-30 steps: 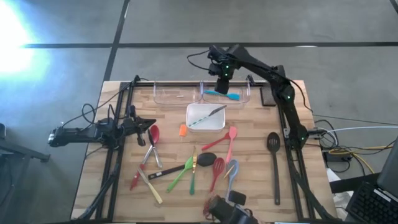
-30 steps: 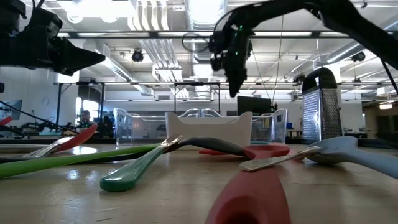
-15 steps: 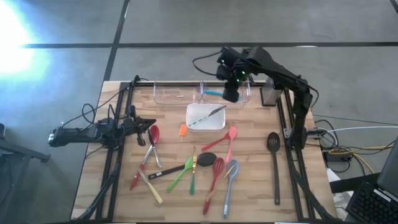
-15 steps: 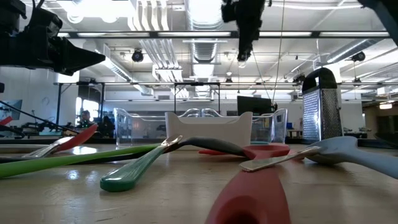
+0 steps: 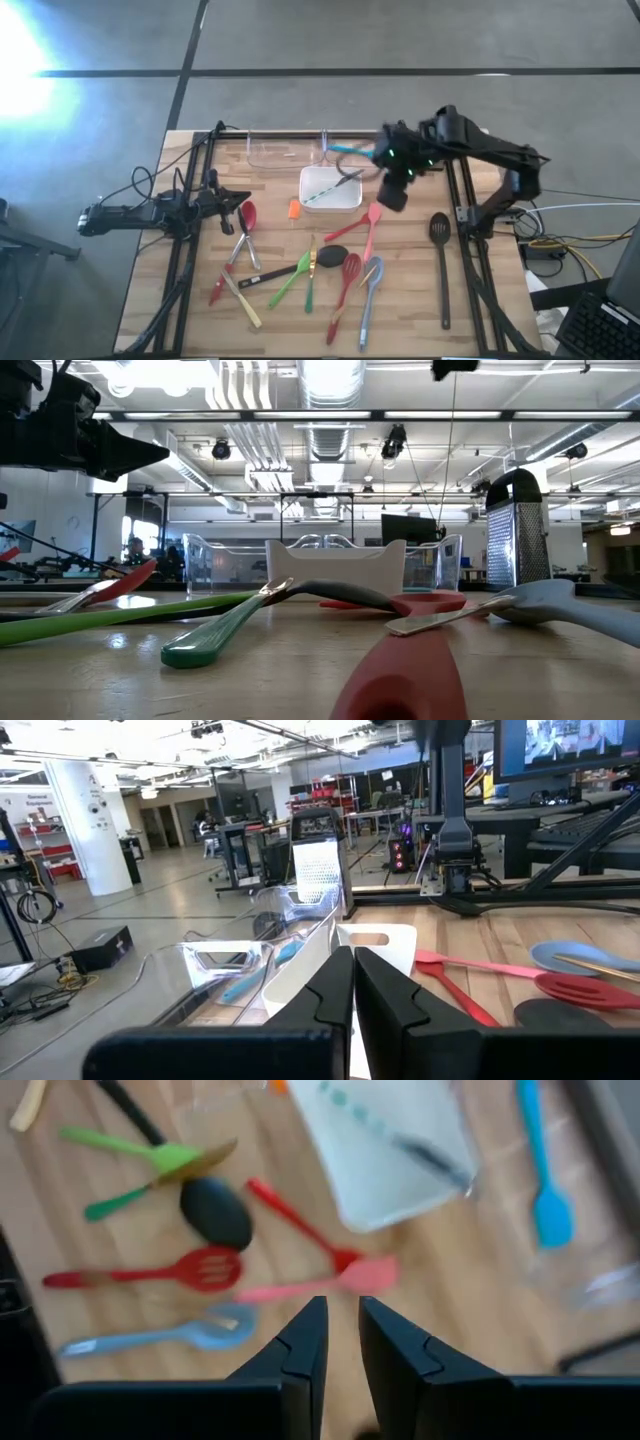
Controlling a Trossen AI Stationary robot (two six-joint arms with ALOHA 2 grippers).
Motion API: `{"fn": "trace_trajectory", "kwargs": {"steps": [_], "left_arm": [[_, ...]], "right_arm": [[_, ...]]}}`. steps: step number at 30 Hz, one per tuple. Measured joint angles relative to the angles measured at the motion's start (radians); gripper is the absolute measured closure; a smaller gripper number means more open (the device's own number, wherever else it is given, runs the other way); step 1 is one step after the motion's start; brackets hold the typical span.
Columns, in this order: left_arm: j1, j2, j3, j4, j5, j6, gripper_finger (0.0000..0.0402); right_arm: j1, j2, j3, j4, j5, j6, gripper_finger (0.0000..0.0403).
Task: Pick & Place Kitchen Items
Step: Put the black serving spoon into the left transparent bin
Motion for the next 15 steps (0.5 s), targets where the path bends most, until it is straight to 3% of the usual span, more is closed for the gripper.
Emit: {"fn": "trace_trajectory", "kwargs": {"steps": [15], "left_arm": [[0.000,0.000,0.000,0.000,0.000,0.000,0.0384]], "right_arm": [[0.294,-0.411,-0.615,-0.001,-0.016,0.694,0.0346]]}}
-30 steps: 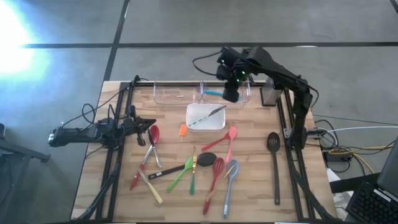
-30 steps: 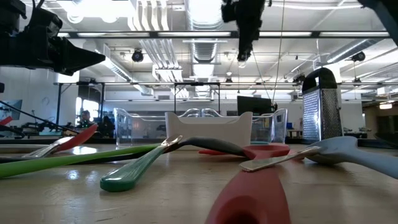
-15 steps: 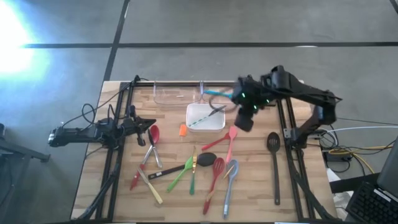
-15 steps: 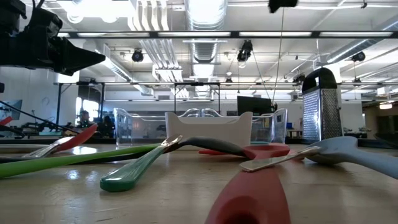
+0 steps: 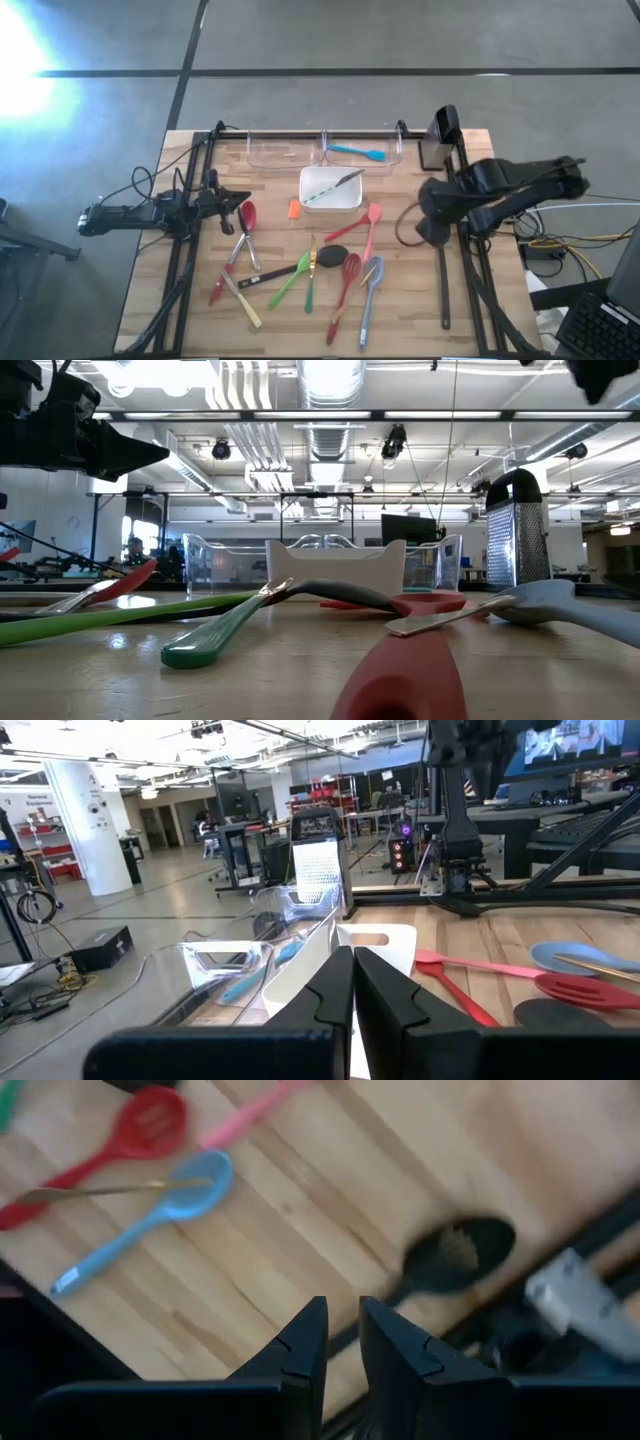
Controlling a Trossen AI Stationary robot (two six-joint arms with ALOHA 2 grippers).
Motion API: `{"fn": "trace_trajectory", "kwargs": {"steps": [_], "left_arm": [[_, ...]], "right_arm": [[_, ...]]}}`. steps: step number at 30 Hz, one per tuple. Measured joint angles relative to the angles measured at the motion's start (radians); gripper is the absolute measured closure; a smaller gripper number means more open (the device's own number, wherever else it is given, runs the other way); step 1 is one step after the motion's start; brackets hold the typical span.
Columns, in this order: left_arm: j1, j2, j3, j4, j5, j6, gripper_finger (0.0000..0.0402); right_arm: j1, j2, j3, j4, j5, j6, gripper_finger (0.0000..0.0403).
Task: Pick & Place Kitchen Items
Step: Put the black serving spoon into the left transparent bin
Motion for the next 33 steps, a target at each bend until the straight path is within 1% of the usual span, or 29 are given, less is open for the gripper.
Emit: {"fn": "trace_trajectory", "kwargs": {"steps": [4,6,12,16,20,28,33], "left_arm": [[0.000,0.000,0.000,0.000,0.000,0.000,0.0383],[0.000,0.000,0.000,0.000,0.000,0.000,0.0384],[0.000,0.000,0.000,0.000,0.000,0.000,0.0384],[0.000,0.000,0.000,0.000,0.000,0.000,0.0384],[0.000,0.000,0.000,0.000,0.000,0.000,0.0385],[0.000,0.000,0.000,0.000,0.000,0.000,0.0385],[0.000,0.000,0.000,0.000,0.000,0.000,0.0384]], "right_arm": [[0.065,-0.088,-0.140,0.031,-0.030,0.175,0.0317],[0.087,-0.123,-0.204,0.071,-0.056,0.230,0.0296],[0.117,-0.174,-0.377,0.238,-0.110,0.284,0.0238],[0.117,-0.161,-0.471,0.253,-0.145,0.296,0.0212],[0.117,-0.131,-0.543,0.258,-0.194,0.299,0.0198],[0.145,-0.063,-0.637,0.352,-0.196,0.292,0.0193],[0.170,-0.010,-0.641,0.382,-0.191,0.296,0.0192]]}}
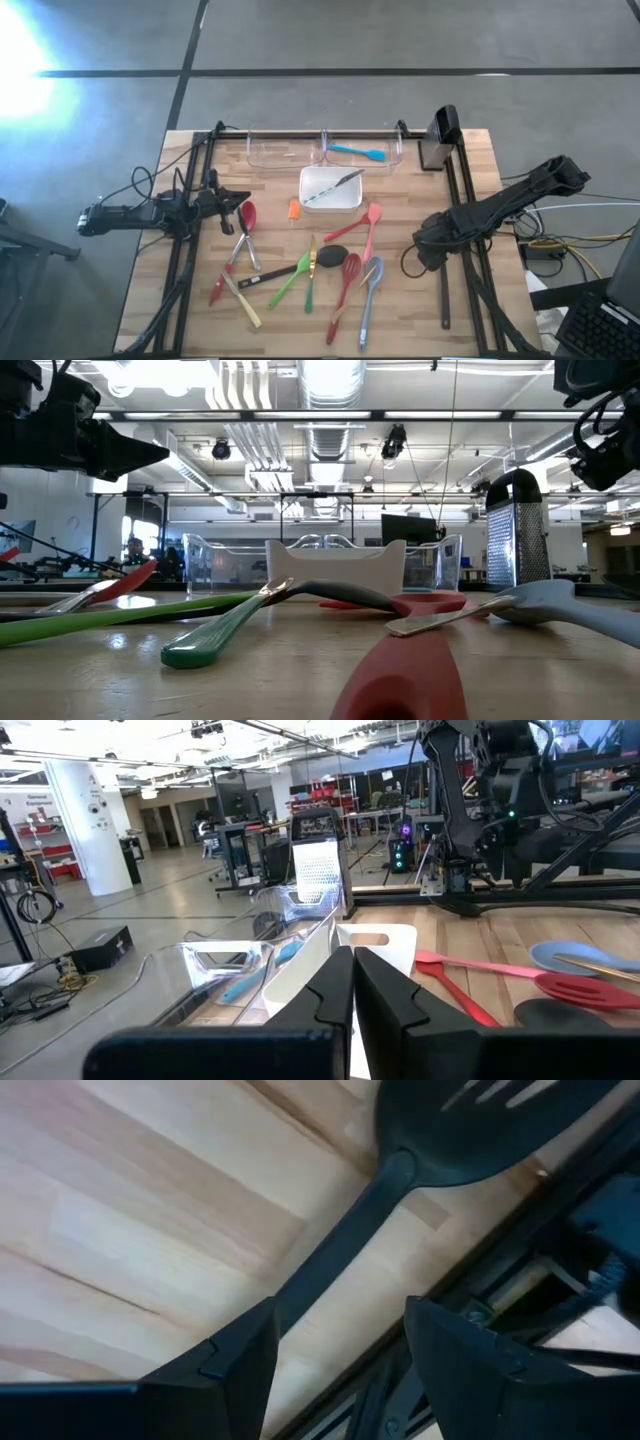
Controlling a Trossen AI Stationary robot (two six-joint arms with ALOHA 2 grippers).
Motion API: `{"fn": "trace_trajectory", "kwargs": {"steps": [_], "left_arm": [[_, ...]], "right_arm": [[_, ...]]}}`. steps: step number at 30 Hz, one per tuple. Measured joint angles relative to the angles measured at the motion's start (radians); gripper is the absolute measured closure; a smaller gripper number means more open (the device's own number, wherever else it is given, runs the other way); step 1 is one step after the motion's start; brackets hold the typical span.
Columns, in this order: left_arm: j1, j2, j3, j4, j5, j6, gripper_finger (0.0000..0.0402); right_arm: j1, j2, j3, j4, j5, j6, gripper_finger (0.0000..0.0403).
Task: Pick & Place Kitchen Items
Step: Put the black serving spoon into the left transparent bin
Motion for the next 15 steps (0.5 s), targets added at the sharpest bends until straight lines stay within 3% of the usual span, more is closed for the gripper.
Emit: {"fn": "trace_trajectory", "kwargs": {"steps": [9,15], "left_arm": [[0.000,0.001,0.000,0.000,0.000,0.000,0.0385],[0.000,0.001,0.000,0.000,0.000,0.000,0.0384]], "right_arm": [[0.007,0.089,-0.027,0.112,-0.005,0.043,0.0197],[0.007,0.164,-0.085,0.228,-0.097,0.059,0.0198]]}}
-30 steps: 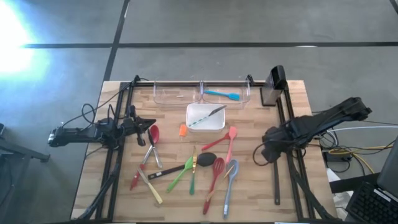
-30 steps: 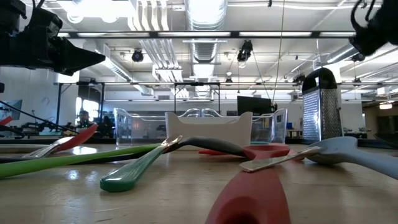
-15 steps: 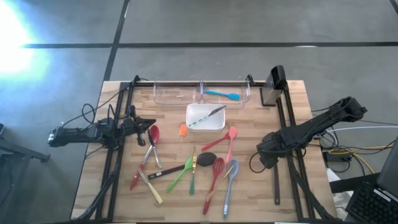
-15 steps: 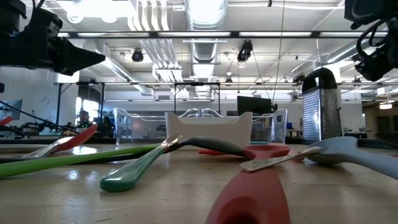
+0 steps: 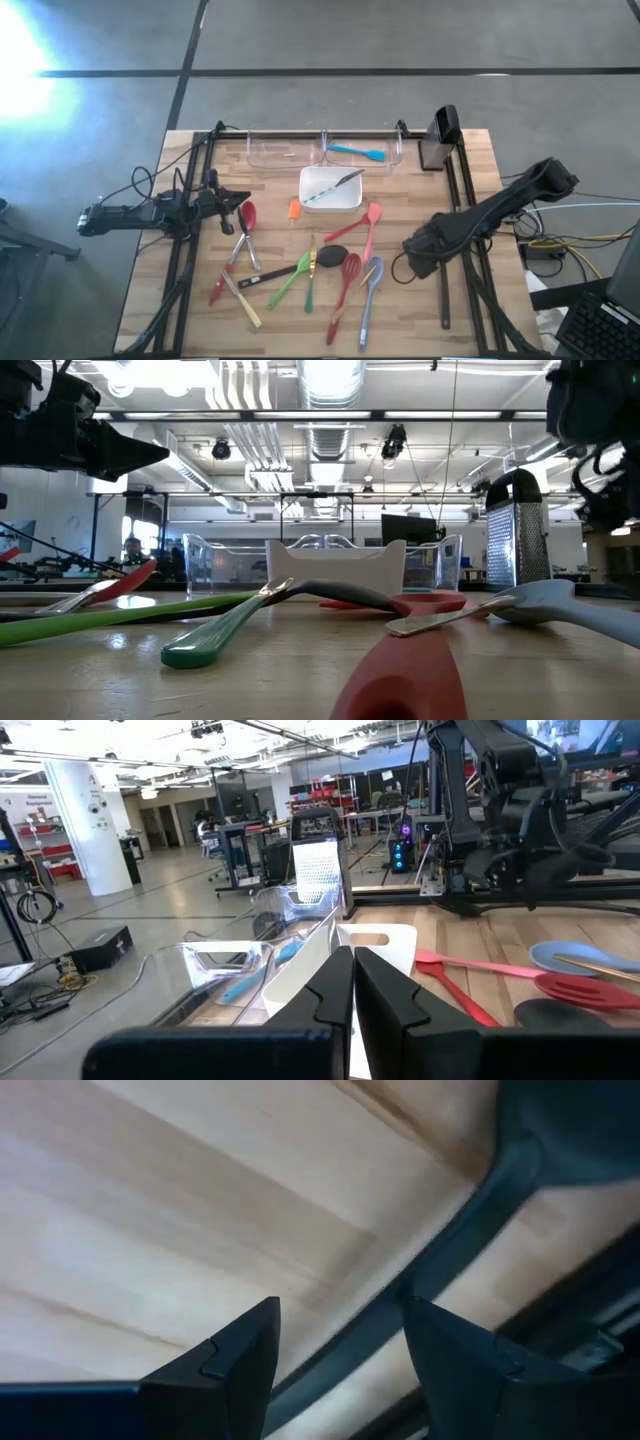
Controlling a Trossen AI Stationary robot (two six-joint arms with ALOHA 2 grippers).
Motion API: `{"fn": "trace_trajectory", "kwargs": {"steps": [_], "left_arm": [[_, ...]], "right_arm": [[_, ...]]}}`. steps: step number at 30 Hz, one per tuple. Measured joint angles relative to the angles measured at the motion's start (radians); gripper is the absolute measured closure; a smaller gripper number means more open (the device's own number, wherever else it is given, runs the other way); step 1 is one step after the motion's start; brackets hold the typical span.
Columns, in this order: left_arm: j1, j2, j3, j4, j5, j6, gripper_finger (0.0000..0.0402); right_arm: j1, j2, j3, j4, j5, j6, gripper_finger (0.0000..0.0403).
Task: Pick & Place Kitchen Items
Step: Put the black serving spoon into the left transparent bin
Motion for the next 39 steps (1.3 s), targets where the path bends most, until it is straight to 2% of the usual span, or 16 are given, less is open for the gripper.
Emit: {"fn": "trace_trajectory", "kwargs": {"steps": [6,17,23,29,39], "left_arm": [[0.000,0.000,0.000,0.000,0.000,0.000,0.0385],[0.000,0.000,0.000,0.000,0.000,0.000,0.0384],[0.000,0.000,0.000,0.000,0.000,0.000,0.0385],[0.000,0.000,0.000,0.000,0.000,0.000,0.0384],[0.000,0.000,0.000,0.000,0.000,0.000,0.0384]], "right_arm": [[0.000,0.077,-0.018,-0.007,-0.030,-0.016,0.0205],[0.000,0.108,-0.030,-0.037,-0.031,-0.012,0.0224],[0.002,0.077,0.009,-0.062,-0.027,-0.042,0.0236],[0.002,0.056,0.043,-0.171,-0.024,-0.048,0.0239],[0.002,0.055,0.026,-0.128,-0.030,-0.040,0.0234]]}}
